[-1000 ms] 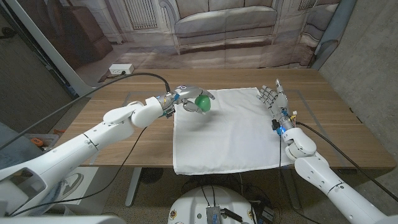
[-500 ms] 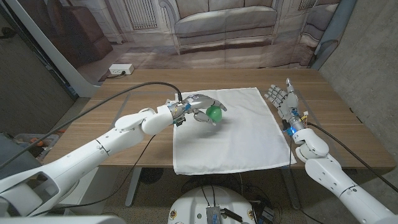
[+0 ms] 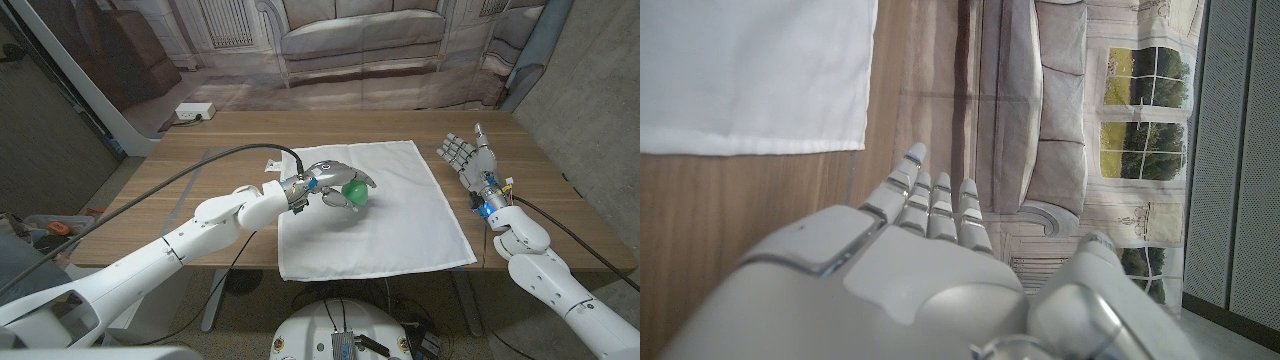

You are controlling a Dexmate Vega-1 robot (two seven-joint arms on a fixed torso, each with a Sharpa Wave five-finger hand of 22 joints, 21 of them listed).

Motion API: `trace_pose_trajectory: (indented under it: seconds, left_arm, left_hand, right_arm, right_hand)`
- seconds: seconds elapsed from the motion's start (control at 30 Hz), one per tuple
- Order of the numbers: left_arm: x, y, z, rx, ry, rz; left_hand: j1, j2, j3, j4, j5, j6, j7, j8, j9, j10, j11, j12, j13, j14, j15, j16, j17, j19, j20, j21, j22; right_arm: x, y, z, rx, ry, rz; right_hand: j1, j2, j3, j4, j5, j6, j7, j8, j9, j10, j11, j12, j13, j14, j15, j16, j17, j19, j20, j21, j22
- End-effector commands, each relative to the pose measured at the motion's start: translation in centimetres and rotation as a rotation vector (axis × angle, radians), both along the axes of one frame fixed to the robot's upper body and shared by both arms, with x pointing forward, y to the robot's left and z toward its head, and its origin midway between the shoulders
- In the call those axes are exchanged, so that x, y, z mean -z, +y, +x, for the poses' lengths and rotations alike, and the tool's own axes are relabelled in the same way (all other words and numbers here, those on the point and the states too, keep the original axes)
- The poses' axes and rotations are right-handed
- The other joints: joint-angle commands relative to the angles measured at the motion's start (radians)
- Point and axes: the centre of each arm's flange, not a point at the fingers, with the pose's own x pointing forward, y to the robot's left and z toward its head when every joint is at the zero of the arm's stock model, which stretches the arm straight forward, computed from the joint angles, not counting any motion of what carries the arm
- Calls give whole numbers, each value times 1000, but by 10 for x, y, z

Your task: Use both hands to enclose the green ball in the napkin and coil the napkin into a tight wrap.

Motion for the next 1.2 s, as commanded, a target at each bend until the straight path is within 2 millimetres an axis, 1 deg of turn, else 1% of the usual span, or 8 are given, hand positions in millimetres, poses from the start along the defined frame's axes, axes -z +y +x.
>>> trace_pose_trajectory:
  seconds: [0.03,0.23,0.43,0.77,0.83,0.87,0.97,1.2]
  left_arm:
    - [6,-1,3,64,19,57]
    - [7,3,6,65,17,87]
    - [10,11,5,44,1,111]
    - [19,25,8,-10,4,150]
    - [21,25,9,-20,6,163]
    - [22,25,10,-27,4,175]
    - [24,25,11,-26,-8,186]
    - [27,17,16,24,-5,170]
  left_hand:
    - [49,49,35,32,-1,12,0,-1,0,40,-33,-1,2,18,-91,3,0,0,-3,-3,3]
    - [48,48,36,33,-1,13,1,-3,-1,32,-28,-6,1,15,-90,0,-1,-7,-4,-6,3]
    - [43,45,35,35,-2,-13,2,-18,-1,19,-31,-14,1,-4,-86,-8,-1,-29,-1,-16,3]
    - [29,31,29,38,-4,-31,-8,-28,-1,-4,-32,-22,1,-33,-77,-15,-2,-60,-1,-32,2]
    - [26,28,27,38,-4,-39,-9,-31,-1,-12,-31,-25,1,-40,-79,-16,-2,-67,0,-35,2]
    - [24,27,26,39,-4,-50,-9,-36,-2,-19,-35,-27,1,-49,-79,-18,-2,-72,2,-38,2]
    - [19,24,24,40,-4,-59,-7,-39,-2,-29,-31,-29,1,-62,-72,-20,-3,-81,4,-42,2]
    - [12,20,22,43,-4,-53,-10,-36,-2,-24,-30,-25,0,-61,-76,-16,-3,-84,3,-45,2]
  right_arm:
    - [7,3,-16,42,2,6]
    - [10,10,-21,54,1,6]
    - [11,15,-28,70,-3,3]
    - [15,25,-36,87,-10,3]
    - [17,27,-36,87,-9,6]
    - [17,28,-36,86,-7,8]
    - [19,31,-37,86,-6,12]
    - [23,32,-45,103,-5,12]
  right_hand:
    - [8,-1,4,-3,-4,8,16,3,4,8,4,-1,4,6,6,4,5,6,0,-3,1]
    - [8,-1,4,-4,-4,8,16,3,4,6,3,-2,4,6,7,4,5,5,0,-5,1]
    - [8,0,4,-4,-4,7,15,2,4,6,5,-3,4,6,6,4,5,5,1,-6,1]
    - [8,0,3,-4,-4,7,16,2,4,8,5,-3,4,5,6,4,5,6,1,-7,1]
    - [8,0,3,-4,-4,8,15,2,4,7,4,-4,4,6,6,4,5,6,2,-7,1]
    - [8,0,3,-4,-4,8,16,2,4,7,4,-4,4,6,6,4,5,6,1,-8,1]
    - [8,0,3,-4,-4,9,16,2,4,7,4,-4,4,6,6,4,5,7,1,-8,1]
    - [7,0,3,-5,-4,8,15,2,4,9,5,-4,4,5,6,4,5,7,1,-9,2]
